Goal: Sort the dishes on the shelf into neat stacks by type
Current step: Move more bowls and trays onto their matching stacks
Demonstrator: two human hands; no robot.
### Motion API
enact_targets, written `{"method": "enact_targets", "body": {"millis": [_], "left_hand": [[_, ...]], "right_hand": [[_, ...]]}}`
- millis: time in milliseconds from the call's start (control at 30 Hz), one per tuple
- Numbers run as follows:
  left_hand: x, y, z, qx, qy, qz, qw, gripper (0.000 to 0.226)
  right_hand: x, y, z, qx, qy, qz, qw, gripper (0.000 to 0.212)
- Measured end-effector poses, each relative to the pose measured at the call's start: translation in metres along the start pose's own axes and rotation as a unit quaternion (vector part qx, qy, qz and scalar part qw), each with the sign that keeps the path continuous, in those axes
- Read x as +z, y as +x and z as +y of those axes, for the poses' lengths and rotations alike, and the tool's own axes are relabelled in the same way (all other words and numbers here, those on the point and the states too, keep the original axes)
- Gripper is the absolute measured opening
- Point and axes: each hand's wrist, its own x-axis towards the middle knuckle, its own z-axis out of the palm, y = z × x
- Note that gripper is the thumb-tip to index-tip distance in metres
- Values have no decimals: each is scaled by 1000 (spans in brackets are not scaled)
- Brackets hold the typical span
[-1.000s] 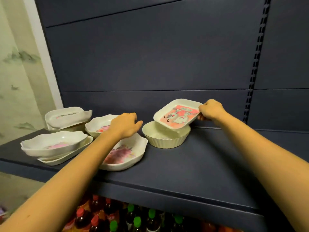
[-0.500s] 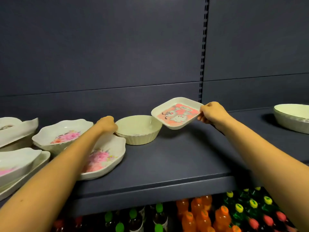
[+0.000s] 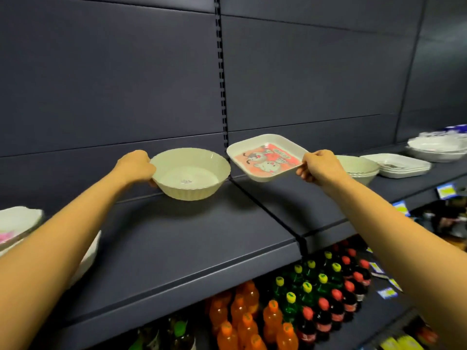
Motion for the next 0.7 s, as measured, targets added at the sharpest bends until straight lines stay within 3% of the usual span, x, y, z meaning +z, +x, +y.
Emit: {"method": "enact_targets", "body": {"millis": [167,400,500,700], "left_hand": [[26,4,83,35,-30,-30,998,21],[75,-9,207,63,-105,-47,991,10],[97,-15,251,73,-148,-30,986,22],[128,-19,318,64,-156,-17,986,19]], "right_hand": [[-95,15,26,24,27,48,998,34],[-224,39,68,37,42,104,993,31],[-269,44,83,45,58,111,991,27],[-336,66,115,66,60,122,989,26]]}}
